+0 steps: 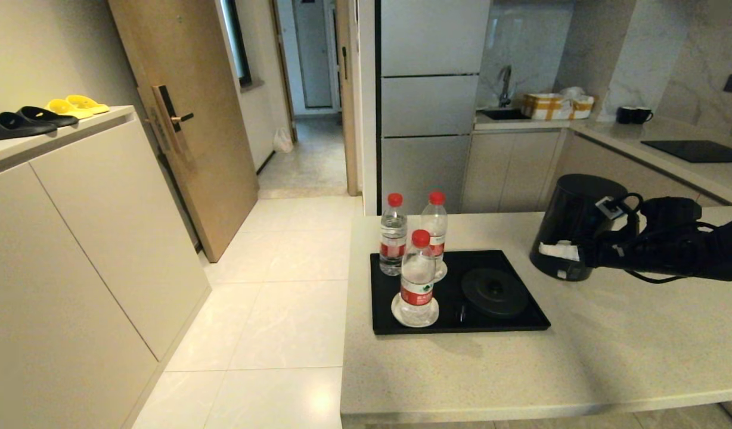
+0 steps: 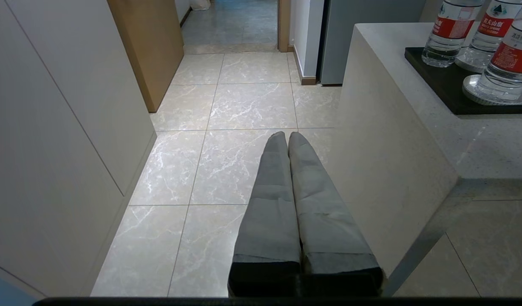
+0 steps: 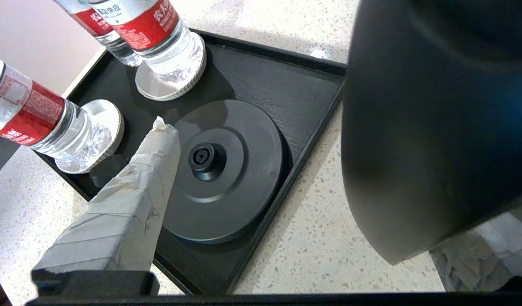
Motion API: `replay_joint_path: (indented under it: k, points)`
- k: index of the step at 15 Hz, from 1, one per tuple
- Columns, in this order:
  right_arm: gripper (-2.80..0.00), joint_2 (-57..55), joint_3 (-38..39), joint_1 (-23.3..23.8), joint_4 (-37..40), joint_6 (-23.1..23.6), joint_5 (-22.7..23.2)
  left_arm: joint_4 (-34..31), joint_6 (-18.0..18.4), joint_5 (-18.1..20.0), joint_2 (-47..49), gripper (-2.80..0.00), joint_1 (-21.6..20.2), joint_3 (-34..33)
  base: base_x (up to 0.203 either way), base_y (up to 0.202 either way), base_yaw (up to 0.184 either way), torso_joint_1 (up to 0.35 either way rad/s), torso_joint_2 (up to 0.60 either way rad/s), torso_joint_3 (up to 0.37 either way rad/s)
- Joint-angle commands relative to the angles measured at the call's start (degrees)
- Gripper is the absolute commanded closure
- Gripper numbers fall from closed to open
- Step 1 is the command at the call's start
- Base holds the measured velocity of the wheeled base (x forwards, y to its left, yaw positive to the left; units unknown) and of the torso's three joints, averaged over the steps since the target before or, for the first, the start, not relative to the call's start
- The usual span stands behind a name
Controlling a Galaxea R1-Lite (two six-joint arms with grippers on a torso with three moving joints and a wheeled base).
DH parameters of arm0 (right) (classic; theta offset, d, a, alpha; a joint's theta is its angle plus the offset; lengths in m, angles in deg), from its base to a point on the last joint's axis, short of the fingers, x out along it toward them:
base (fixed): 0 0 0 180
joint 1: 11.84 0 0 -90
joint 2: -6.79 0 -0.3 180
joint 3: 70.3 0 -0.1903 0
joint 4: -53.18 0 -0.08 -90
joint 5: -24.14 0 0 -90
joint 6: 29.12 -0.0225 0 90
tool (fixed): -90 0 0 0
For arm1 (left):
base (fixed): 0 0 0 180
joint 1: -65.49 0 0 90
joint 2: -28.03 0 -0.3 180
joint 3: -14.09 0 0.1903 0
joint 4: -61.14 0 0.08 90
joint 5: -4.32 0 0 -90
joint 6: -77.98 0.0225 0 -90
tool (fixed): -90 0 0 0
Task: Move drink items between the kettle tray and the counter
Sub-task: Return the kettle to its original position
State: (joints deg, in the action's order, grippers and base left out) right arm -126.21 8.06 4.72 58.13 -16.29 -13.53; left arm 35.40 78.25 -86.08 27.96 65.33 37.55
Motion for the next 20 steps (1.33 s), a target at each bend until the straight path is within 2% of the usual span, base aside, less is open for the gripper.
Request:
replay_joint_path:
  k: [1,2,11,14,17,20]
  points:
    - [-2.8,-0.15,0.22,-0.12,-0.22,0.09,-1.3,-0.01,0.0,-0.04,0.07,0.0,-0.02,-0.01,0.0,0.0,0.0,0.0,0.0,0.0]
    - [0.0,-0.26,0.13,-0.17,-0.36,0.09,-1.62,-0.01,0.0,0.05,0.07,0.0,-0.02,-0.01,0.0,0.0,0.0,0.0,0.0,0.0]
    - [0.0,-1.68,-0.7,-0.12,-1.22,0.0,-2.31,-0.01,0.0,0.03,0.07,0.0,-0.02,-0.01,0.0,0.0,0.0,0.0,0.0,0.0]
    - [0.0,-2.09,-0.91,-0.12,-2.19,-1.32,-2.61,-0.01,0.0,-0.02,0.07,0.0,-0.02,-0.01,0.0,0.0,0.0,0.0,0.0,0.0]
    - [0.0,-0.81,-0.49,-0.2,-3.0,-1.93,-5.54,-0.01,0.0,-0.04,0.07,0.0,-0.02,-0.01,0.0,0.0,0.0,0.0,0.0,0.0]
    - [0.0,4.12,2.02,-1.3,-2.92,-1.95,-6.32,-0.01,0.0,0.05,0.07,0.0,-0.02,-0.01,0.0,0.0,0.0,0.0,0.0,0.0]
